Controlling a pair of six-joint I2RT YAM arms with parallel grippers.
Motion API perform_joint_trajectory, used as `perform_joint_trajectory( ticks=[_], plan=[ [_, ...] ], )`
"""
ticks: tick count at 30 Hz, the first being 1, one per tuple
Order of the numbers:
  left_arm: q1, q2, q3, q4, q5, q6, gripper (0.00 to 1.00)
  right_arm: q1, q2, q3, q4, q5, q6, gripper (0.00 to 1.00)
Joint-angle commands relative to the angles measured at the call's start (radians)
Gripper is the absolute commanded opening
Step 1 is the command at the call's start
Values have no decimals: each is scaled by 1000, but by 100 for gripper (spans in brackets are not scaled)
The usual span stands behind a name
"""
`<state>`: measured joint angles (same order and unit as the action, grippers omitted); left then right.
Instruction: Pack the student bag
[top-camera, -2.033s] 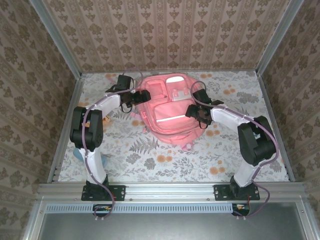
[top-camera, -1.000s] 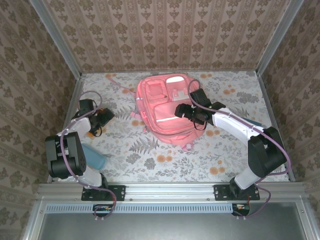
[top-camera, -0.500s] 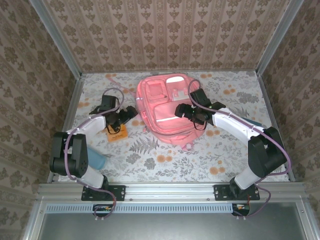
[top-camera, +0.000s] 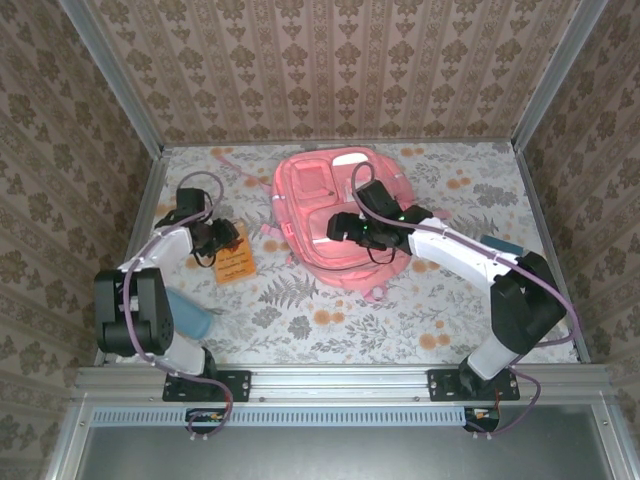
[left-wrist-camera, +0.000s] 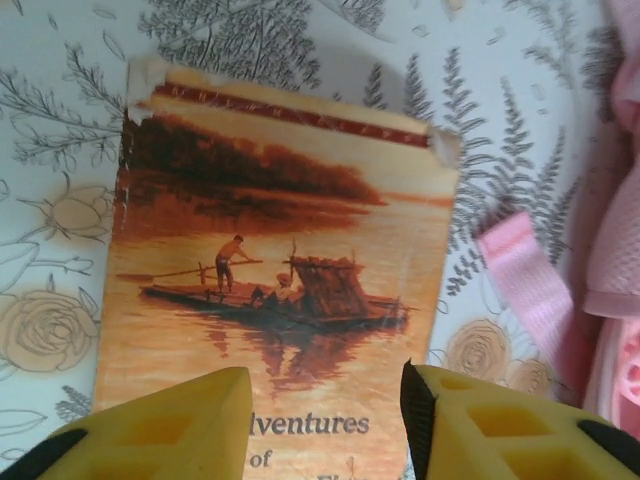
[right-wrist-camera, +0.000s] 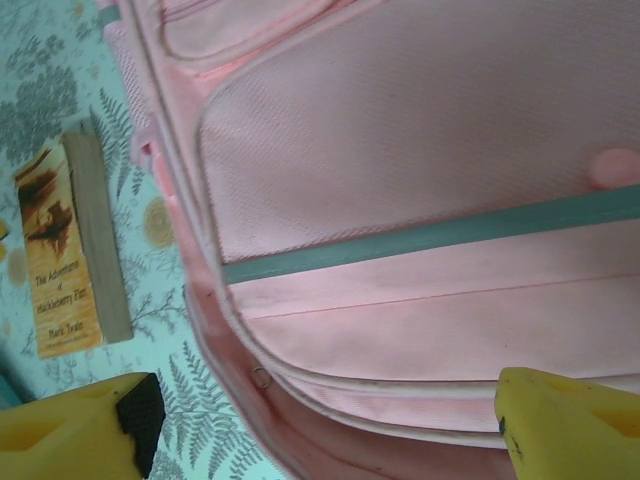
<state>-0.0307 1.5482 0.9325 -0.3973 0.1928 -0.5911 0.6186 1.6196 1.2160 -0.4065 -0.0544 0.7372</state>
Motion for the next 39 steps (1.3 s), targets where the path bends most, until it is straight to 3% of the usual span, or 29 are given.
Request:
perform_joint_trajectory(
  ticks=[1,8,17,20,25,29,33,39],
  plan=[
    [-4,59,13,-11,-7,22,35,30,40,41,-2,-15,5,87],
    [-45,84,-51,-8,16,-4,28,87,87,81,-5,-20,10,86],
    [-230,-81,-236,-8,75,-156,29,173,185,153,-14,-18,10,77],
    [-248,-171,-256,-16,106,-191,32,207,230,187,-20,-28,11,70],
    [-204,-295,-219,-86,78,-153,45,260,307,253,-21,-65,14,60],
    [-91,-312,-251,-101,101,-113,54,292,387,330,-34,-56,24,56],
    [-24,-311,-307,-61,171,-103,58,302,485,423,-81,-41,25,53],
    [-14,-291,-345,-28,227,-85,62,303,583,510,-126,-46,20,45]
  ],
)
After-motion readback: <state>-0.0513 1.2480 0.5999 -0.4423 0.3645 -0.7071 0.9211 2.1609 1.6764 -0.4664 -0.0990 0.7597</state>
